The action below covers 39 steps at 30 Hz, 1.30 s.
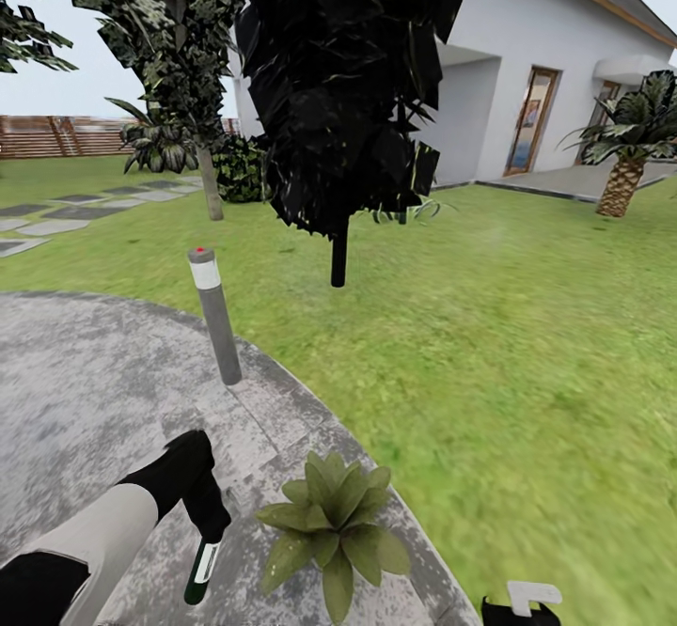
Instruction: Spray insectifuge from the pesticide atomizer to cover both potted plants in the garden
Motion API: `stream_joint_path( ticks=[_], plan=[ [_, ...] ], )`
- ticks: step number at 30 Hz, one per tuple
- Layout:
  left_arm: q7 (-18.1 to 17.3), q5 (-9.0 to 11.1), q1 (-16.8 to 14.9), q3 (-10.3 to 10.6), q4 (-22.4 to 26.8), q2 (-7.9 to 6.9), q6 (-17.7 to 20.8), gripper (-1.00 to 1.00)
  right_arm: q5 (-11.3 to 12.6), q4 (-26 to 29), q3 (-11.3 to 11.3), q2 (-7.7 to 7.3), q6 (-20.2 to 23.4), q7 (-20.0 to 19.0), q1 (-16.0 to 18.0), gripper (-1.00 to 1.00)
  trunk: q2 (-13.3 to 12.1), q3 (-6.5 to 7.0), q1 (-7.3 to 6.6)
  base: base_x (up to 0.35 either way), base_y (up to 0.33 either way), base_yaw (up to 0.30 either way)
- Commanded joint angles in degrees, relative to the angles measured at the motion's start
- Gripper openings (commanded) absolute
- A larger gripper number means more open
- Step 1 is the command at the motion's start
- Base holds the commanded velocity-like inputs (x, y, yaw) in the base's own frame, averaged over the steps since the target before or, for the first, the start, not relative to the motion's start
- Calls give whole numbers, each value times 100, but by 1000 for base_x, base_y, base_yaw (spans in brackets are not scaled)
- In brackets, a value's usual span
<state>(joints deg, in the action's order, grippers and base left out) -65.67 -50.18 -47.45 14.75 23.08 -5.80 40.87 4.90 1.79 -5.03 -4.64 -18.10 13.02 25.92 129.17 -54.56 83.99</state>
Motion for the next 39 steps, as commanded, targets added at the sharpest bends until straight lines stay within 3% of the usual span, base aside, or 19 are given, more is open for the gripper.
stream_joint_path(
  ticks=[1,6,11,17,27,39],
  plan=[
    [-28,-25,-1,8,3,2,42,-100,51,-3,-50,3,-18,13,2,100,2,-13,-1,-2,-1,101],
    [55,-25,197,32,-15,-74,29,-100,42,-9,-50,-19,-18,10,2,100,2,-29,-1,-1,0,47],
    [621,-16,403,-5,7,-7,49,-100,29,-28,-58,-36,-18,7,0,100,2,-30,-1,0,0,2],
    [683,-15,411,-9,26,71,52,-100,28,-24,-59,-53,-18,7,-8,100,2,-30,-1,47,0,0],
    [721,-16,645,-36,65,-16,24,-100,45,-5,-49,-38,-18,16,-6,100,2,-31,-1,79,0,0],
    [731,-10,557,-34,93,22,55,-100,55,-3,-41,-49,-18,16,-5,100,444,-321,240,0,0,0]
  ],
)
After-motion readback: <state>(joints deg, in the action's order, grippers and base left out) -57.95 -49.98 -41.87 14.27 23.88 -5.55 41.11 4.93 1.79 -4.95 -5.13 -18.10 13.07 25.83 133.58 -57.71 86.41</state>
